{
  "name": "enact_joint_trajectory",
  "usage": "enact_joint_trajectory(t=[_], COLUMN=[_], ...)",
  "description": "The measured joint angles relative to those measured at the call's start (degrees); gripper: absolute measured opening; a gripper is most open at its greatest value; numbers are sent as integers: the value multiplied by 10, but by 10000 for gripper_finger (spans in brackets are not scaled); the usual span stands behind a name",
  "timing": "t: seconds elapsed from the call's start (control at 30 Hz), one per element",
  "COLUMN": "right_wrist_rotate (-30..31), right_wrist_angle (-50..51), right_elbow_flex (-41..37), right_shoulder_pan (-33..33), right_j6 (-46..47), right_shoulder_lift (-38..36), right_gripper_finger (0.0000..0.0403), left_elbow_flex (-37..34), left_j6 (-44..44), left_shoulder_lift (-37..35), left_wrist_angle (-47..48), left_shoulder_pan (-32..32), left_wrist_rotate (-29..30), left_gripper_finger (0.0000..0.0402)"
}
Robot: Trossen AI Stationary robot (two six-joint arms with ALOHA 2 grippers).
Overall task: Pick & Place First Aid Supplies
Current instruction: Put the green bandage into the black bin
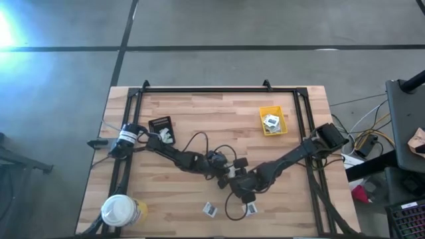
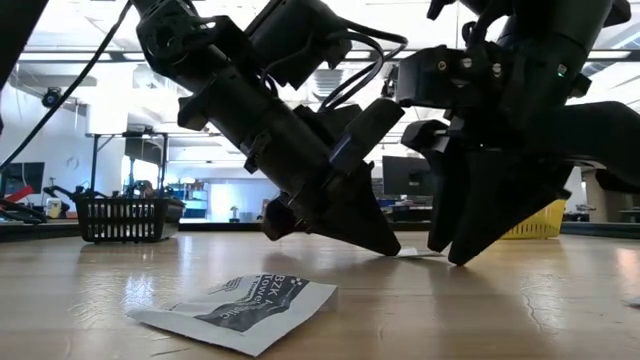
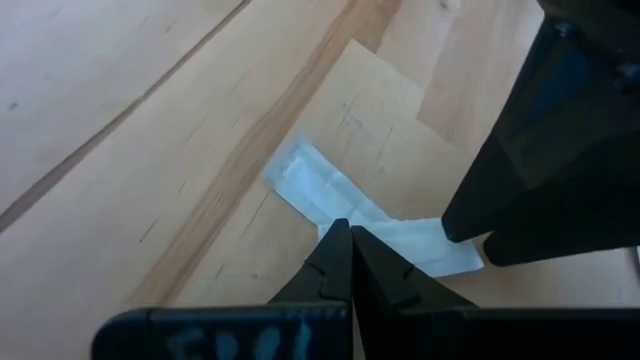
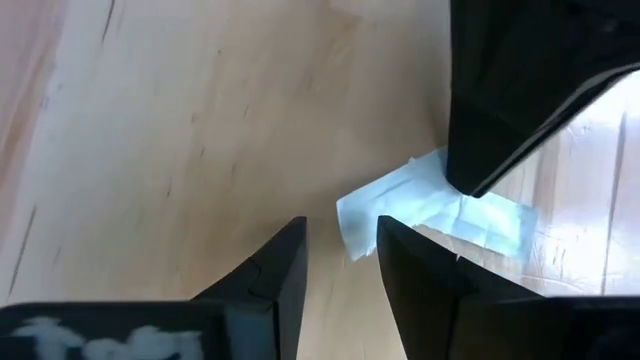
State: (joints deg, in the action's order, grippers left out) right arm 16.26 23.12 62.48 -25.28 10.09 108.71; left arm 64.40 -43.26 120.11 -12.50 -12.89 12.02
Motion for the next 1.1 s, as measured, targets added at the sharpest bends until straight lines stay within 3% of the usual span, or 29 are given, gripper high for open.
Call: enact_joint_trajectory(t=[0.87, 1.1], right_wrist_rotate=[36, 4], right_wrist_angle=[-30, -30], right_elbow_flex=[-15, -8], right_shoulder_pan=[2, 2], right_j6=[31, 48], right_shoulder_lift=[0, 0], right_gripper_finger=[82, 77], left_elbow_flex=[0, 0], left_j6=[-54, -57], left_shoulder_lift=[0, 0], left_wrist_angle=[1, 4], left_shoulder_pan=[-1, -1], left_wrist_rotate=[-22, -25], left_gripper_finger=[0, 0])
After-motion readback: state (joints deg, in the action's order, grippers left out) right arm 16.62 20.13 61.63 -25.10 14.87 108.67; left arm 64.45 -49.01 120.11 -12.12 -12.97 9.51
